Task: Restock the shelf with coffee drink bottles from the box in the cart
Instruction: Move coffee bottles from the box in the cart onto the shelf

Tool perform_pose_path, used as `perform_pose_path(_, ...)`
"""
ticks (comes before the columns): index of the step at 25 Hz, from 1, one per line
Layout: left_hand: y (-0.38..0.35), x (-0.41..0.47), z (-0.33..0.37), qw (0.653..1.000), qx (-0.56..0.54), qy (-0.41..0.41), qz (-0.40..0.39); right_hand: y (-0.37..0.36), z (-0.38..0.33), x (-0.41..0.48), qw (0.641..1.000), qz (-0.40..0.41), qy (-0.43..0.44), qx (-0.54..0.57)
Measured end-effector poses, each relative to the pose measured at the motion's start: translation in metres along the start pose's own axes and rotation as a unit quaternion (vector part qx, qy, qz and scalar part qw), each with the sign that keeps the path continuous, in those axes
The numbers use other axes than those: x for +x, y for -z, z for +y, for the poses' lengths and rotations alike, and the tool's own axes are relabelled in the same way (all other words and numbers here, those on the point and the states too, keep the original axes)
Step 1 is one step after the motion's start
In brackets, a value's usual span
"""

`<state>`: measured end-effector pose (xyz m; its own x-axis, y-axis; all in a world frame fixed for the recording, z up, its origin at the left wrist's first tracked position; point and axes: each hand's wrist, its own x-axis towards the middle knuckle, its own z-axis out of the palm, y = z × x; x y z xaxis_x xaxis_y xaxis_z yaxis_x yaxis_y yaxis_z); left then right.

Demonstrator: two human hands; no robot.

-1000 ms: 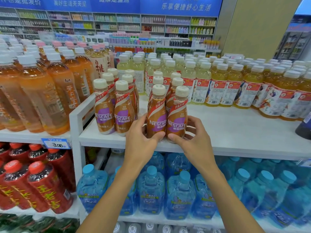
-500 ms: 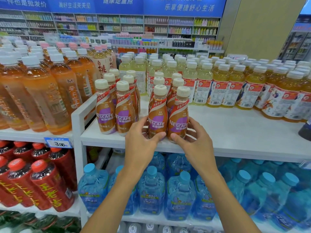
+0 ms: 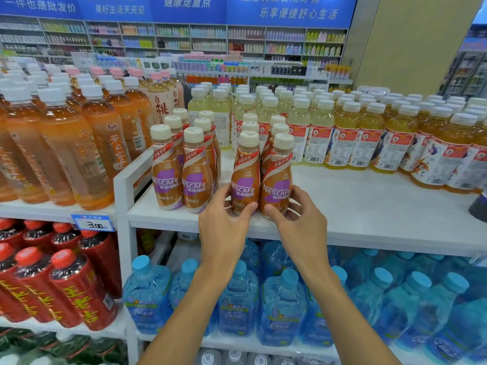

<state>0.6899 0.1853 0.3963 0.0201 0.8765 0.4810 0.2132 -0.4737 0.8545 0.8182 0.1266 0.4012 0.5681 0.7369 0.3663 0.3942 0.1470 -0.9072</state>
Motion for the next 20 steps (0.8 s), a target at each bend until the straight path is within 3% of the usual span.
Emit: perform_pose_path(20, -0.003, -0.005, -0.008, 1.000, 0.018, -0.012, 0.023, 0.001, 0.004, -0.004, 1.000, 0.024, 0.001, -0.018)
